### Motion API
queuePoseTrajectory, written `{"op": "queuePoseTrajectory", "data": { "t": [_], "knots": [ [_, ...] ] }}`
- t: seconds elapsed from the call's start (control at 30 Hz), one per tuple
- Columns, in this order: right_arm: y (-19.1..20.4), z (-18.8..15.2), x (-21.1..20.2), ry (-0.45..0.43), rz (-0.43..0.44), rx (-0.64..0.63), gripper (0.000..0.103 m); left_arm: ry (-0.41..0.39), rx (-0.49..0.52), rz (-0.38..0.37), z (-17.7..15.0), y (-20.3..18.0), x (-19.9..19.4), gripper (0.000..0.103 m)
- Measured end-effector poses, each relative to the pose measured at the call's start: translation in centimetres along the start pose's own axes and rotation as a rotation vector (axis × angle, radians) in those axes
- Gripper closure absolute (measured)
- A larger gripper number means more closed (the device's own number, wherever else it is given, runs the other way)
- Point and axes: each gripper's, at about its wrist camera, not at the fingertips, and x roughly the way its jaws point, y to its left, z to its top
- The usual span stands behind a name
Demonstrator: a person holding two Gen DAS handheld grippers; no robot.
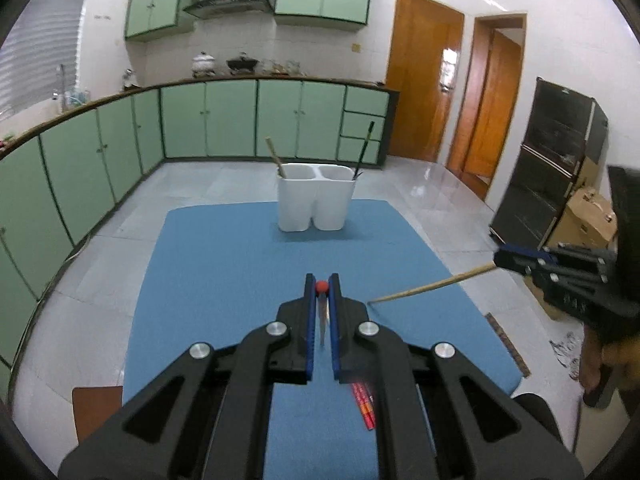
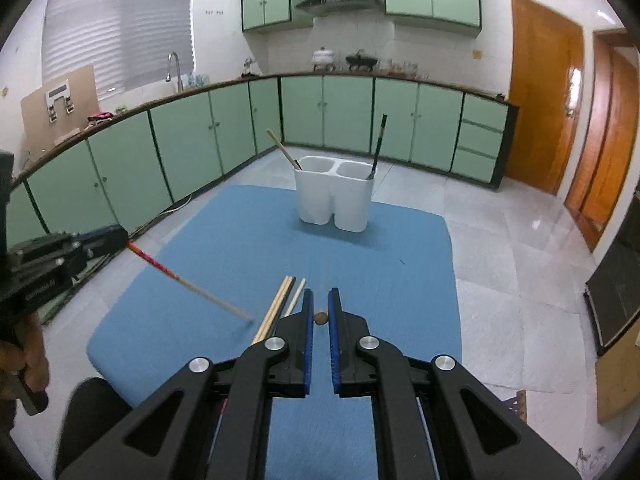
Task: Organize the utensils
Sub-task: 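Carry both held chopsticks up to the white holder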
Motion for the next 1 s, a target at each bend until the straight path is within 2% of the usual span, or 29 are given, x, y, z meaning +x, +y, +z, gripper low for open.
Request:
{"op": "queuePoseTrajectory", "data": {
  "t": [0.27, 0.4, 0.53, 0.73, 1.0],
  "knots": [
    [-1.4, 7.5, 1.1, 0.143, 0.050, 0.006, 0.096, 0.100, 0.044, -0.059, 5.5, 0.2, 1.6, 0.098],
    [-1.8, 10.6, 1.3, 0.181, 0.051, 0.002, 0.096, 0.113, 0.064, -0.071, 8.1, 0.0, 2.1, 0.098],
    [-1.3, 13.1, 0.8, 0.169, 0.023, -0.015, 0.096, 0.081, 0.068, -0.067, 12.0, 0.2, 1.7, 0.098],
    [-1.1, 18.1, 0.5, 0.105, -0.015, -0.001, 0.096, 0.032, 0.049, -0.055, 17.8, 0.6, 1.7, 0.098],
    [-1.5, 25.8, 2.6, 0.017, -0.072, 0.033, 0.096, -0.008, 0.022, 0.017, 24.5, 0.8, 5.5, 0.098]
  ]
}}
